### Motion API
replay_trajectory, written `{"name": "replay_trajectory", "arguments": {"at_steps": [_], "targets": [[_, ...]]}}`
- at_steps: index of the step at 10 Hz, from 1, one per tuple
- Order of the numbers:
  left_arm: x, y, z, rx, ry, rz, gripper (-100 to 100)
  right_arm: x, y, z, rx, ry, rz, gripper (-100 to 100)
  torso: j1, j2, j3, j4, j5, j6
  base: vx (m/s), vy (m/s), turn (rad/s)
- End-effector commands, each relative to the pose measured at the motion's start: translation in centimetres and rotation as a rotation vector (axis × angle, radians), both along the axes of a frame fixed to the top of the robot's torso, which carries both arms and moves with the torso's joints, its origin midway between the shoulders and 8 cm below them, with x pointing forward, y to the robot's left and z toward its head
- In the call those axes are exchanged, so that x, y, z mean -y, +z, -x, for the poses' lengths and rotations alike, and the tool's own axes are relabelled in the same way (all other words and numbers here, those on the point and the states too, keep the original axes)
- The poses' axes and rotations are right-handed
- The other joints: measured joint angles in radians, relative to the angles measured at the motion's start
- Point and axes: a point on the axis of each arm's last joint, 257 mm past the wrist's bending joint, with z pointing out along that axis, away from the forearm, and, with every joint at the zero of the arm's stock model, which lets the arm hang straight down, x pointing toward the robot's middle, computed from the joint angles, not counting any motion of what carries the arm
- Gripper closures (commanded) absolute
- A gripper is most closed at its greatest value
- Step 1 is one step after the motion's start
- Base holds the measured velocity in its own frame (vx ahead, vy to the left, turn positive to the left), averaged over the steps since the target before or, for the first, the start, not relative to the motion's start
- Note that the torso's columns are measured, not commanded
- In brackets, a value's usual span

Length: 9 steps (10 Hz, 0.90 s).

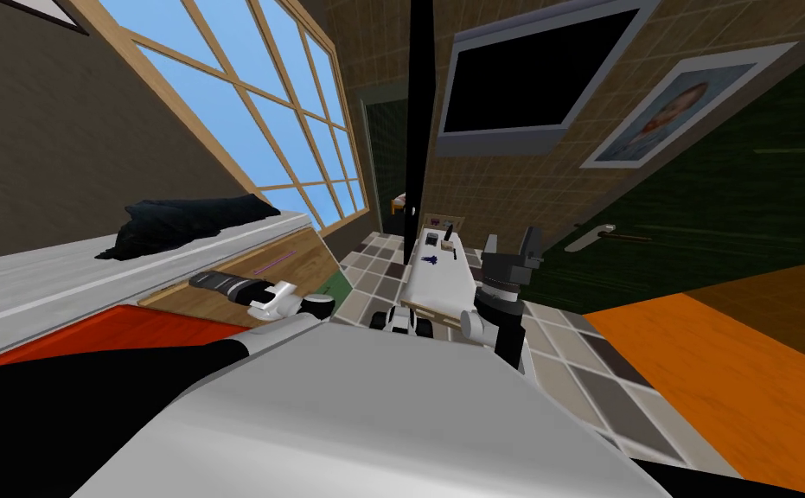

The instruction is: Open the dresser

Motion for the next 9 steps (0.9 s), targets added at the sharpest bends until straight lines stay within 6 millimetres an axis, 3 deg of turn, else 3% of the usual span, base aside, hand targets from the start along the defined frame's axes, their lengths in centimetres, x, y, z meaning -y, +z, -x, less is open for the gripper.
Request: {"name": "replay_trajectory", "arguments": {"at_steps": [1, 5, 7, 9], "targets": [[1.4, -4.2, -2.5, -0.027, -0.041, 0.103, -100, 0.0, 0.0, 0.0, 0.000, 0.000, 0.000, 0, -0.008, 0.006, 0.001, 0.003, -0.011, -0.011, 0.018, 0.014, -0.069], [2.1, -5.3, -2.9, -0.032, -0.050, 0.124, -100, 0.0, 0.0, 0.0, 0.000, 0.000, 0.000, 0, -0.001, 0.006, 0.003, 0.001, -0.002, -0.007, -0.001, -0.001, 0.004], [0.1, -0.3, -2.5, -0.022, -0.023, 0.048, -100, 0.0, 0.0, 0.0, 0.000, 0.000, 0.000, 0, -0.002, 0.007, 0.003, 0.002, -0.004, -0.010, -0.023, -0.004, 0.032], [0.1, 0.3, -2.4, -0.019, -0.018, 0.034, -100, 0.0, 0.0, 0.0, 0.000, 0.000, 0.000, 0, -0.009, 0.015, 0.006, 0.006, -0.013, -0.014, -0.029, 0.000, -0.011]]}}
